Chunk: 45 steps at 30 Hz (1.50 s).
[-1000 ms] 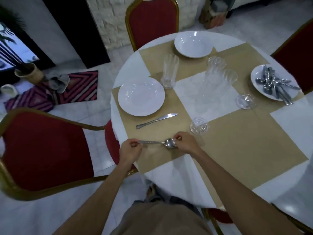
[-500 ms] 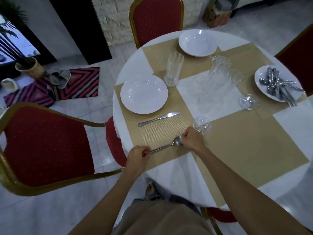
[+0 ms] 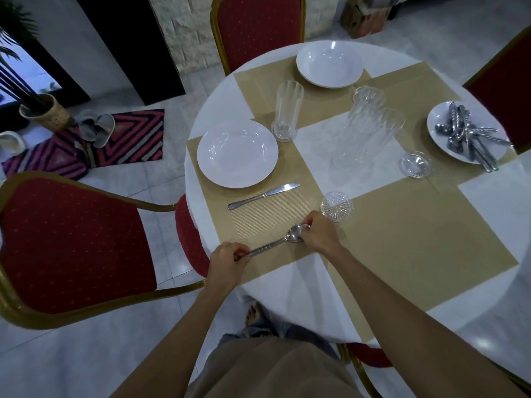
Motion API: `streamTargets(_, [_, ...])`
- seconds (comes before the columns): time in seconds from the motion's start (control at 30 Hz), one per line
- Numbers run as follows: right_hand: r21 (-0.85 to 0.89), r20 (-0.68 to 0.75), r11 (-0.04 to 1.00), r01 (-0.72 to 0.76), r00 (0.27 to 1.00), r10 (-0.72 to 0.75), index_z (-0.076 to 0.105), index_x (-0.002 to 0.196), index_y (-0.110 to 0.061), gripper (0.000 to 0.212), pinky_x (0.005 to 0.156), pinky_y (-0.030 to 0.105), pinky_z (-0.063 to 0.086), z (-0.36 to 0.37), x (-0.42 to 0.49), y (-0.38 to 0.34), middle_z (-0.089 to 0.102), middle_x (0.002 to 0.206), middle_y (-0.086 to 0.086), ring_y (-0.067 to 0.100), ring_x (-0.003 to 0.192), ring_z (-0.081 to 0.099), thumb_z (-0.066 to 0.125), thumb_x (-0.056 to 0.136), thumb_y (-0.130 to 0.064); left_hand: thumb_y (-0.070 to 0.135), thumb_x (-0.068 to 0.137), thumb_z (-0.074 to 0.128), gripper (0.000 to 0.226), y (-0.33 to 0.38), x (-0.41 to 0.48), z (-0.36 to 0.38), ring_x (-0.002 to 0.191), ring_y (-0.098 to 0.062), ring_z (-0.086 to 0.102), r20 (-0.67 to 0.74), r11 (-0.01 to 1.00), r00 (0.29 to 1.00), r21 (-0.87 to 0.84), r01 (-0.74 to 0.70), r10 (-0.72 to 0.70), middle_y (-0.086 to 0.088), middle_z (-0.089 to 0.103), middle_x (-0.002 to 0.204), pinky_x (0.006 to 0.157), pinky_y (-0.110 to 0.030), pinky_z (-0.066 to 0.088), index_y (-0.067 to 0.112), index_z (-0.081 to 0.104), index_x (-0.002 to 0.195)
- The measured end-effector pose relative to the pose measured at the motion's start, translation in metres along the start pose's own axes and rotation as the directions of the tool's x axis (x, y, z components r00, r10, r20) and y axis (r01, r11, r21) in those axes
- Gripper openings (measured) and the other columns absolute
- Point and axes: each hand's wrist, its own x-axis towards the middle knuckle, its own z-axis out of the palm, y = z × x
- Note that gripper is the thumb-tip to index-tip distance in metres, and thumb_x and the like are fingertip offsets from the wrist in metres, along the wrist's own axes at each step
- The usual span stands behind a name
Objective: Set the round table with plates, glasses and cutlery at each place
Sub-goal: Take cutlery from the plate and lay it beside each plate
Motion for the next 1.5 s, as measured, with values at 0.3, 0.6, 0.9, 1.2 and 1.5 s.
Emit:
streamTargets(0.3, [0.05, 0.022, 0.998, 0.049, 0.999, -0.05, 0.068, 0.096, -0.013, 0.015, 0.071, 0.026, 0.043, 0.0, -0.001, 0.006, 0.067, 0.096, 0.002, 0.017, 0.087, 0.061, 0.062, 0.084, -0.008, 0.015, 0.081, 0.079, 0.014, 0.0, 0.003, 0.001, 0.078, -0.007, 0.061, 0.018, 0.999, 0.999, -0.009, 0.044, -0.043, 0.003, 0.069, 0.087, 0.074, -0.012, 0.047, 0.017, 0.076, 0.095])
streamTargets(0.6, [0.063, 0.007, 0.996, 0.063, 0.998, -0.064, 0.069, 0.096, -0.013, 0.02, 0.068, 0.024, 0.041, -0.001, -0.003, 0.008, 0.065, 0.091, -0.001, 0.015, 0.085, 0.059, 0.062, 0.08, -0.004, 0.013, 0.082, 0.077, 0.013, 0.005, 0.001, -0.001, 0.078, -0.006, 0.06, 0.025, 0.998, 0.997, 0.001, 0.067, -0.067, 0.002, 0.069, 0.089, 0.071, -0.005, 0.041, 0.015, 0.076, 0.095])
streamTargets(0.9, [0.126, -0.049, 0.991, 0.048, 0.998, -0.042, 0.062, 0.088, -0.014, 0.015, 0.058, 0.02, 0.038, 0.001, -0.013, 0.008, 0.062, 0.082, 0.0, 0.016, 0.079, 0.058, 0.062, 0.08, -0.001, 0.01, 0.083, 0.074, 0.013, 0.012, 0.001, -0.002, 0.078, -0.009, 0.06, 0.027, 0.995, 0.995, 0.015, 0.097, -0.098, 0.0, 0.068, 0.09, 0.071, -0.006, 0.041, 0.013, 0.076, 0.095])
streamTargets(1.2, [0.141, -0.067, 0.99, 0.021, 0.998, -0.011, 0.063, 0.106, -0.007, 0.022, 0.068, 0.024, 0.045, -0.001, -0.019, 0.018, 0.067, 0.097, 0.006, 0.02, 0.091, 0.063, 0.068, 0.086, -0.012, 0.01, 0.084, 0.071, 0.023, 0.021, -0.002, -0.001, 0.09, -0.018, 0.063, 0.026, 0.988, 0.988, 0.018, 0.154, -0.154, -0.007, 0.068, 0.101, 0.092, -0.034, 0.054, 0.009, 0.072, 0.107])
streamTargets(1.5, [0.321, -0.2, 0.947, -0.009, 0.977, 0.077, 0.064, 0.111, -0.015, 0.034, 0.071, 0.013, 0.042, -0.03, -0.037, 0.023, 0.063, 0.101, 0.001, 0.015, 0.092, 0.061, 0.067, 0.077, -0.009, 0.016, 0.083, 0.069, 0.028, 0.089, 0.015, 0.023, 0.107, -0.018, 0.055, 0.025, 0.999, 0.999, 0.046, 0.025, -0.026, -0.004, 0.062, 0.11, 0.09, -0.024, 0.043, 0.017, 0.07, 0.111])
